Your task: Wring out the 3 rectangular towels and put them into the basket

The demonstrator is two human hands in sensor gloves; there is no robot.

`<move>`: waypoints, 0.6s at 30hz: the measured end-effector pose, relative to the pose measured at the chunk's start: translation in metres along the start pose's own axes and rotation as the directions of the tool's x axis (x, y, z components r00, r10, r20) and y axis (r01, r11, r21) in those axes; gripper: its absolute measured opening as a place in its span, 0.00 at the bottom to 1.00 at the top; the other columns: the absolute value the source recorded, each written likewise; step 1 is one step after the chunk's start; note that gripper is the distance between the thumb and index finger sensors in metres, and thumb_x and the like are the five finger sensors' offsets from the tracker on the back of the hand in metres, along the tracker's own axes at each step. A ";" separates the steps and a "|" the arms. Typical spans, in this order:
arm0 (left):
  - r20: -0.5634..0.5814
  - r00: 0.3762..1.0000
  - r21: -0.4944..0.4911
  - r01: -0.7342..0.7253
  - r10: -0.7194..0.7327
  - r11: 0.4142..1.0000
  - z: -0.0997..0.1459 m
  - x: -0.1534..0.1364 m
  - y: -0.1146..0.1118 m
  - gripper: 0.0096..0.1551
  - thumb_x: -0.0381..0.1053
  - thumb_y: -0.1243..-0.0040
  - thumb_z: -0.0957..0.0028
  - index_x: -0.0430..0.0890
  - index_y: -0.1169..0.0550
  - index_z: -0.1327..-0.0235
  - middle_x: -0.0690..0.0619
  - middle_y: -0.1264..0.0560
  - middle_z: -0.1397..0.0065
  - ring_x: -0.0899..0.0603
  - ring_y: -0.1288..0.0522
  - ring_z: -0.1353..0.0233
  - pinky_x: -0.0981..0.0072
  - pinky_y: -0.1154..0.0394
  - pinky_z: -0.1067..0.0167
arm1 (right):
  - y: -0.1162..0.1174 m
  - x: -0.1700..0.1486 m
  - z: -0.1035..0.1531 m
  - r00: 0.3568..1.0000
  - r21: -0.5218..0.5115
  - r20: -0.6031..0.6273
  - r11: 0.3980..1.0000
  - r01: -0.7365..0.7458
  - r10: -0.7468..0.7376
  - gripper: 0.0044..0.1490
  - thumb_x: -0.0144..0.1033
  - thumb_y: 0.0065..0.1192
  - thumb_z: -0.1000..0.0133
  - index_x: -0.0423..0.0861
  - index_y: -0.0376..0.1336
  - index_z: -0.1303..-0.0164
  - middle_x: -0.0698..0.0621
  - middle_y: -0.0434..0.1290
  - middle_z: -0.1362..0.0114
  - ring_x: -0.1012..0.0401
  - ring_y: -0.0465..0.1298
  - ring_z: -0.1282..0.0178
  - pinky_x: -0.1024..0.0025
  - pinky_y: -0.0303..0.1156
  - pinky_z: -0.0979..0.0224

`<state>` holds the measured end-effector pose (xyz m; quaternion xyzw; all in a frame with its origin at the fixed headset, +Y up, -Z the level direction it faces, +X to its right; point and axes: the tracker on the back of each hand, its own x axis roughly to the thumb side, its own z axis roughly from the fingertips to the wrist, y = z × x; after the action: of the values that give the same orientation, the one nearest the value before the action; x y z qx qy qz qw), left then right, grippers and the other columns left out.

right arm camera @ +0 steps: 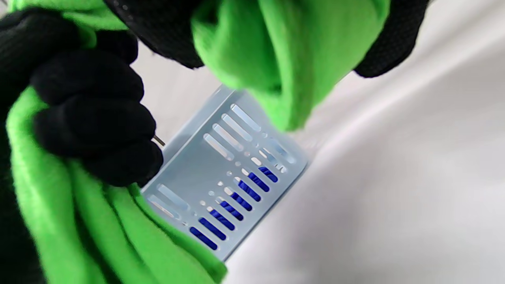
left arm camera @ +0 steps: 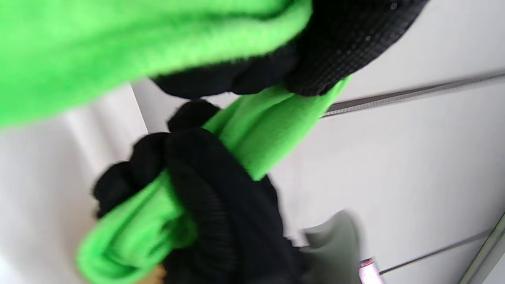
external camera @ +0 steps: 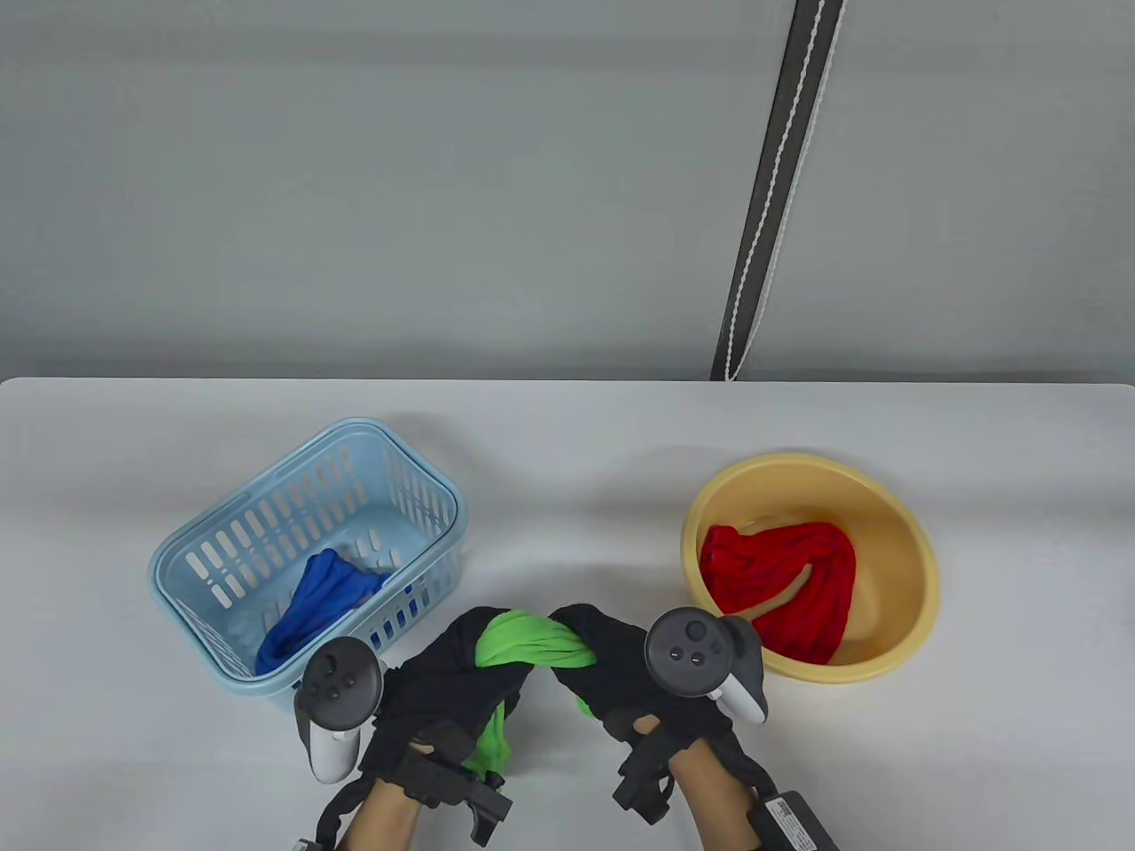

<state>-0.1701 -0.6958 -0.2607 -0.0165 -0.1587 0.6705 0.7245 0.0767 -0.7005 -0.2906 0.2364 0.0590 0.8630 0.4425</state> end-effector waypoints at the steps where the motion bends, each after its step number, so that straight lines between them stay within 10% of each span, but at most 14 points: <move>1: -0.003 0.995 -0.011 -0.096 0.096 0.995 0.000 -0.003 0.000 0.30 0.59 0.27 0.45 0.43 0.22 0.39 0.56 0.13 0.56 0.49 0.14 0.65 0.57 0.15 0.63 | 0.000 -0.003 -0.001 0.999 0.007 -0.014 0.999 0.039 -0.039 0.29 0.41 0.70 0.39 0.45 0.65 0.30 0.44 0.79 0.45 0.50 0.82 0.52 0.40 0.75 0.39; 9: -0.013 0.835 0.051 -0.548 0.550 0.835 0.003 -0.016 -0.003 0.34 0.60 0.29 0.43 0.38 0.26 0.36 0.53 0.15 0.52 0.50 0.15 0.64 0.60 0.15 0.62 | 0.015 -0.012 -0.010 0.901 0.255 -0.119 0.864 0.433 -0.417 0.54 0.63 0.69 0.51 0.39 0.62 0.22 0.47 0.79 0.52 0.56 0.80 0.62 0.48 0.78 0.48; 18: 0.052 0.818 0.119 -0.574 0.573 0.810 0.004 -0.022 -0.005 0.34 0.58 0.32 0.40 0.37 0.29 0.35 0.52 0.18 0.51 0.49 0.16 0.59 0.58 0.16 0.58 | 0.051 0.006 -0.014 0.894 0.473 -0.256 0.759 0.448 -0.368 0.63 0.69 0.70 0.58 0.37 0.62 0.22 0.46 0.77 0.50 0.56 0.78 0.60 0.49 0.78 0.49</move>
<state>-0.1679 -0.7188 -0.2599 -0.0119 -0.1076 0.8666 0.4870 0.0303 -0.7252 -0.2848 0.2639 0.3725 0.7119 0.5337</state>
